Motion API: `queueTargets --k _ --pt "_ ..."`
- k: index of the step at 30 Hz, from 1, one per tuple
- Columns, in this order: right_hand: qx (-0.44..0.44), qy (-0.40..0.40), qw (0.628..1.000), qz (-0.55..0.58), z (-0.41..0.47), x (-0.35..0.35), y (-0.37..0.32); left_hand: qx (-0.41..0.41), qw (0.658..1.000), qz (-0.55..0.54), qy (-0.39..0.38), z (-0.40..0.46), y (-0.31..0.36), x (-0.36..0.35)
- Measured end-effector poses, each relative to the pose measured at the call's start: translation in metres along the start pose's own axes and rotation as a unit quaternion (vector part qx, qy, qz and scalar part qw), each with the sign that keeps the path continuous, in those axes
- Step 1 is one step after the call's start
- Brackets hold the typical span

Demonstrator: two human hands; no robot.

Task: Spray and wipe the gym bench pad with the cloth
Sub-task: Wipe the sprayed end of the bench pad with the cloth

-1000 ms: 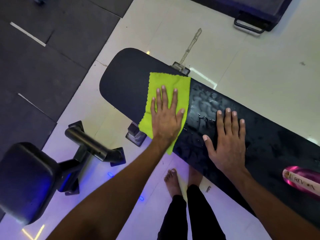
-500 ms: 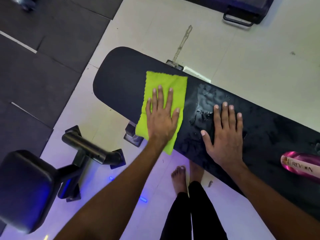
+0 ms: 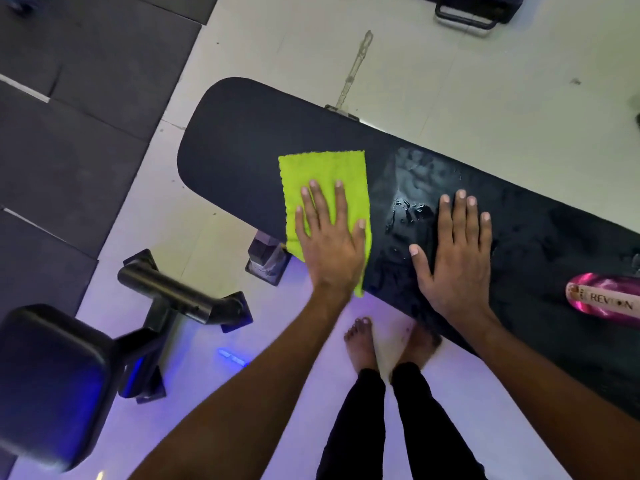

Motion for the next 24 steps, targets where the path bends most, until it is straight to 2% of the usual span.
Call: queueTargets --k 2,3,7,9,12,15,17,19,21,22,24 --pt "-0.013 0.004 1.000 0.007 -0.007 -0.001 0.001 -0.003 1.000 0.000 -0.019 -0.011 0.022 -0.006" --pt "-0.016 0.005 1.000 0.011 -0.009 -0.001 0.002 -0.033 0.999 0.006 -0.030 -0.007 0.034 -0.006" --pt "-0.004 -0.001 1.000 0.011 -0.013 -0.002 0.009 -0.218 0.974 0.039 -0.038 0.041 0.051 0.005" --pt "-0.012 -0.005 1.000 0.006 -0.012 0.000 0.019 -0.215 0.975 0.041 -0.023 0.059 0.037 0.014" --pt "-0.020 -0.008 1.000 0.002 -0.016 0.002 0.036 -0.122 0.992 0.030 -0.021 0.042 0.031 0.009" --pt "-0.009 -0.008 1.000 -0.005 -0.020 0.002 0.039 -0.056 0.996 0.045 -0.044 0.013 0.062 0.001" --pt "-0.012 -0.005 1.000 -0.011 -0.020 0.001 0.037 -0.103 0.991 0.045 -0.072 0.024 0.092 0.001" --pt "-0.018 -0.004 1.000 -0.014 -0.020 0.000 0.038 -0.226 0.967 0.065 -0.094 0.049 0.115 0.005" --pt "-0.012 -0.007 1.000 -0.013 -0.020 -0.001 0.039 -0.303 0.946 0.081 -0.086 0.071 0.111 0.013" --pt "-0.009 -0.008 1.000 -0.010 -0.021 -0.001 0.039 -0.311 0.944 0.083 -0.073 0.077 0.102 0.016" --pt "-0.010 -0.009 1.000 -0.002 -0.022 0.001 0.041 -0.271 0.959 0.071 -0.049 0.072 0.080 0.019"
Point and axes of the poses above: each hand's wrist, its own z-axis towards the middle knuckle, its own x-axis out of the back of the hand, y = z × x, the point moved 7 cm from there along z, towards the middle knuckle, and after that the axes turned 9 degrees about -y, right-handed, at the moved point
